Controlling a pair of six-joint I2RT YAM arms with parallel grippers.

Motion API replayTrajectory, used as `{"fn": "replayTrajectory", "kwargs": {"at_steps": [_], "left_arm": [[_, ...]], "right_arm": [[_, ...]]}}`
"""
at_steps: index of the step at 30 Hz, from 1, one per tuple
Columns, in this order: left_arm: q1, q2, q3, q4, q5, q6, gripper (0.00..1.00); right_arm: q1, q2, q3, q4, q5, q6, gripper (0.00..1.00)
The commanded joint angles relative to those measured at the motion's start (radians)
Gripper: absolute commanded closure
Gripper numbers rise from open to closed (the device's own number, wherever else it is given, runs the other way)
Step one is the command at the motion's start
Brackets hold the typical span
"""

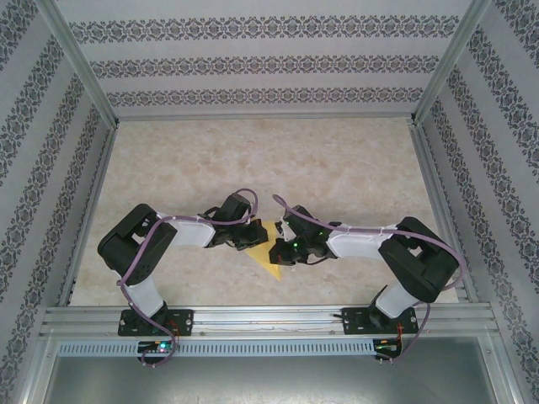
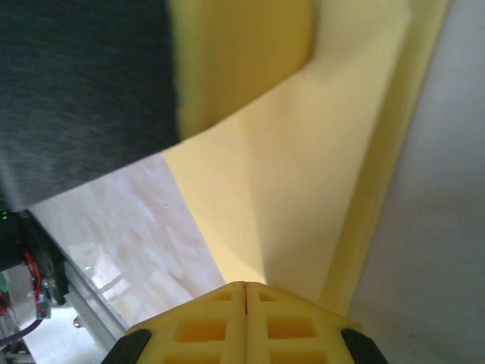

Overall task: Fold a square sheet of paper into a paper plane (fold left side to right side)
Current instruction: Fourth fold the wing at the center of the table.

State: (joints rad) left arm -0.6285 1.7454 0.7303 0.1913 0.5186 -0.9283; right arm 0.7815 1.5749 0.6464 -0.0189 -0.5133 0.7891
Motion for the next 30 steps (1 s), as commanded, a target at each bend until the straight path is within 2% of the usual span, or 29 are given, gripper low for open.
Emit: {"fn": "replayTrajectory", "kwargs": {"at_steps": [1,17,24,30], "left_arm": [[-0.007,0.029,-0.022,-0.137,-0.094,0.011,0.98],[-0.007,0.003,0.01,-0.156,-0.095,0.021,0.94],[0.002,-0.125,0.034,-0.189,-0.126,0.052,0.9],[0.0,-0.23,-0.007,-0.182,-0.097,0.096,0.93]], "right_arm": [[0.0,0.01,-0.002,-0.031,0.039,-0.028,1.0],[-0.001,0.043,-0.05,-0.048,0.053,-0.044,1.0],[0.003,0.051,-0.053,-0.148,0.126,-0.082,1.0],[0.009,0.07,-0.054,-0.195,0.189,-0.126,1.0]]}}
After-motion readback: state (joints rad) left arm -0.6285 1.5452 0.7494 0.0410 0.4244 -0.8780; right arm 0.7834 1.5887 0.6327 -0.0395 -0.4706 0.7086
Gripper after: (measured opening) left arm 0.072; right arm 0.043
